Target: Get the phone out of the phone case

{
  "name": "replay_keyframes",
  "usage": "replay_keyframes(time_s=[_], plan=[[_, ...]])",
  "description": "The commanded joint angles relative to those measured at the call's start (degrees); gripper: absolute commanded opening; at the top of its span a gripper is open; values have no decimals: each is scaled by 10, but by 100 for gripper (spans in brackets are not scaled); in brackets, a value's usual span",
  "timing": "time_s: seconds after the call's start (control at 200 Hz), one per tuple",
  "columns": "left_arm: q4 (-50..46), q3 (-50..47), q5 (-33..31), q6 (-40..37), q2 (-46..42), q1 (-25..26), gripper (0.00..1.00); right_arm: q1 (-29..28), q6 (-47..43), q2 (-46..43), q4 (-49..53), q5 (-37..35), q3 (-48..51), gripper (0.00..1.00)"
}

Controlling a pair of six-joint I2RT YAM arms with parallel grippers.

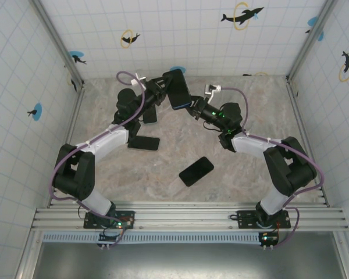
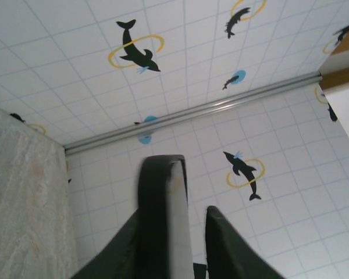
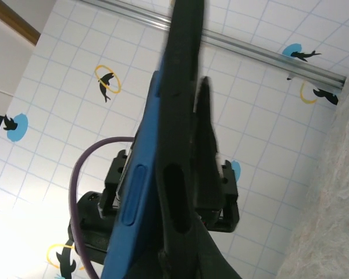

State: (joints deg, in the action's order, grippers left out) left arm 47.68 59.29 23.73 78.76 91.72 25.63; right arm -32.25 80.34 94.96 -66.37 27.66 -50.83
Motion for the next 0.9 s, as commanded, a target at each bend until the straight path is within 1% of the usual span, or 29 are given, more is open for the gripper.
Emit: replay_keyframes(time_s=[0.0,0.065,0.105,0.155,0.195,0.255,0.36,0.495,0.606,0.661,0.676,0.711,0.896], plan=[[-27,16,11,-31,-15,6,45,-2,4,-10,-74,2,-4,0],[-43,22,13,-43,-20,6,55,0,5,-6,-89,2,-4,0],[-60,23,9,-54,-25,6,63,1,8,-3,-98,-1,-3,0],[-90,25,0,-70,-34,6,71,2,10,0,-104,-2,-5,0],[-109,25,-5,-78,-41,6,75,3,9,1,-105,-6,-4,0],[-130,21,-7,-83,-53,6,79,5,5,3,-105,-9,-7,0],[-170,5,-16,-86,-78,6,81,7,-4,7,-97,-19,-14,0],[-178,-45,-35,-71,-124,7,81,10,-29,15,-68,-30,-28,0],[-212,-65,-56,-62,-159,13,82,9,-54,20,-46,-47,-35,0],[-215,-77,-65,-50,-172,21,82,9,-63,22,-39,-52,-38,0],[-215,-82,-69,-45,-176,24,82,9,-65,23,-40,-70,-38,0],[-215,-90,-78,-35,-183,32,82,8,-69,26,-42,-79,-40,0],[-246,-107,-119,8,-206,85,80,5,-104,24,-19,-103,-43,0]])
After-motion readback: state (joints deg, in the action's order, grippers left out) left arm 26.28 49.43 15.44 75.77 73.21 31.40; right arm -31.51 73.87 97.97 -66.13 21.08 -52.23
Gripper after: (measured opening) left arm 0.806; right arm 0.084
